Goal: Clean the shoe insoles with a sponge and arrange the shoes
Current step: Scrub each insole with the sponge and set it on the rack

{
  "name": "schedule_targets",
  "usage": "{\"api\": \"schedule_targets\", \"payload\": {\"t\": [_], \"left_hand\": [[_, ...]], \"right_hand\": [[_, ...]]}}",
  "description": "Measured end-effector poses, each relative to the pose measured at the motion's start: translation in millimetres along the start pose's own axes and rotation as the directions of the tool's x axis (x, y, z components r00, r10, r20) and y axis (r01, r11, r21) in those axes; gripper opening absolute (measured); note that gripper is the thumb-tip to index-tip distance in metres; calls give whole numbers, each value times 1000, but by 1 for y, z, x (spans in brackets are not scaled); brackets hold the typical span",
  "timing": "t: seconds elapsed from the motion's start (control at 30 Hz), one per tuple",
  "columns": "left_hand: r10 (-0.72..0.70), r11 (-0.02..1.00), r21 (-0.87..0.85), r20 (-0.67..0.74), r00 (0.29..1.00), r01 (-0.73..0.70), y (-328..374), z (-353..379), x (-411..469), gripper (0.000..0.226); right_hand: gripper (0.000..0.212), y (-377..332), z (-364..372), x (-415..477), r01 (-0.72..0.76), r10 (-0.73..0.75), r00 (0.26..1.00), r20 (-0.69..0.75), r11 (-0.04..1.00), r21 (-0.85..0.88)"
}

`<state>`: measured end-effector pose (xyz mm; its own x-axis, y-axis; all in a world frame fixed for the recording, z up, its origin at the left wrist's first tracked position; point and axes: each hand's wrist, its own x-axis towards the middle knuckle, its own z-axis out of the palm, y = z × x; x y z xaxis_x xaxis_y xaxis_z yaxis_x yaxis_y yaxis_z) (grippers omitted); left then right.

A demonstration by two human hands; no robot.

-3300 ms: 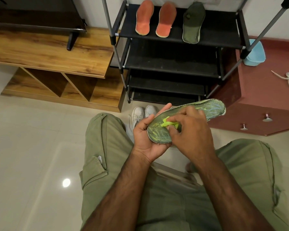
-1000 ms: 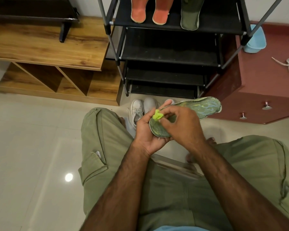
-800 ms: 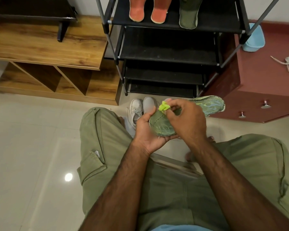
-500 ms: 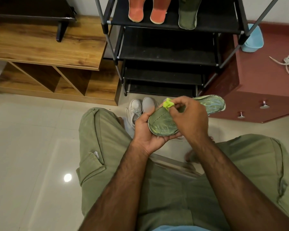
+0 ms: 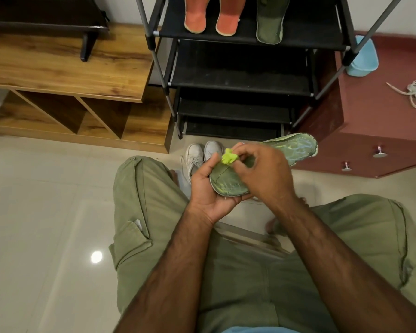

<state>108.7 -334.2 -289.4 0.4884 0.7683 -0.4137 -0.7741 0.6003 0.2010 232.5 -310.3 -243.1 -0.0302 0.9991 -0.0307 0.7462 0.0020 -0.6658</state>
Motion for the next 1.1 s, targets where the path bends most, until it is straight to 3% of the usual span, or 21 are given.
{"api": "schedule_targets", "payload": {"t": [0.1, 0.23, 0.4, 0.53, 0.57, 0.7, 0.83, 0.97, 1.1], "left_hand": [[-21, 1000, 16, 6, 1000, 21, -1, 1, 0, 66], [-22, 999, 25, -45, 999, 23, 0, -2, 0, 60], [-15, 1000, 26, -43, 999, 16, -1, 0, 1, 67], [19, 999, 29, -44, 999, -18, 0, -5, 2, 69], [18, 999, 28, -40, 999, -17, 0, -6, 2, 70], [-1, 1000, 21, -42, 999, 2, -2, -5, 5, 73], [11, 1000, 13, -43, 999, -10, -1, -9, 5, 78], [34, 999, 24, -28, 999, -34, 0, -6, 6, 64], [60, 998, 31, -26, 998, -59, 1, -4, 6, 51]], "right_hand": [[10, 7, -5, 7, -133, 135, 979, -153, 991, 26], [12, 3, 2, 0, 37, -37, 999, 36, 999, 19], [11, 3, -3, 7, -97, 100, 988, -118, 995, 27], [15, -13, 5, -9, 72, -87, 981, 175, 993, 89], [15, -12, 5, -8, 63, -79, 979, 188, 994, 86], [12, -8, -1, 2, -21, 20, 1000, 18, 996, 85], [16, -16, -1, -5, 72, -88, 962, 260, 995, 69], [10, -5, -6, 4, -42, 42, 997, 71, 999, 0], [18, -4, -5, 0, -15, 15, 999, 48, 1000, -2]]}}
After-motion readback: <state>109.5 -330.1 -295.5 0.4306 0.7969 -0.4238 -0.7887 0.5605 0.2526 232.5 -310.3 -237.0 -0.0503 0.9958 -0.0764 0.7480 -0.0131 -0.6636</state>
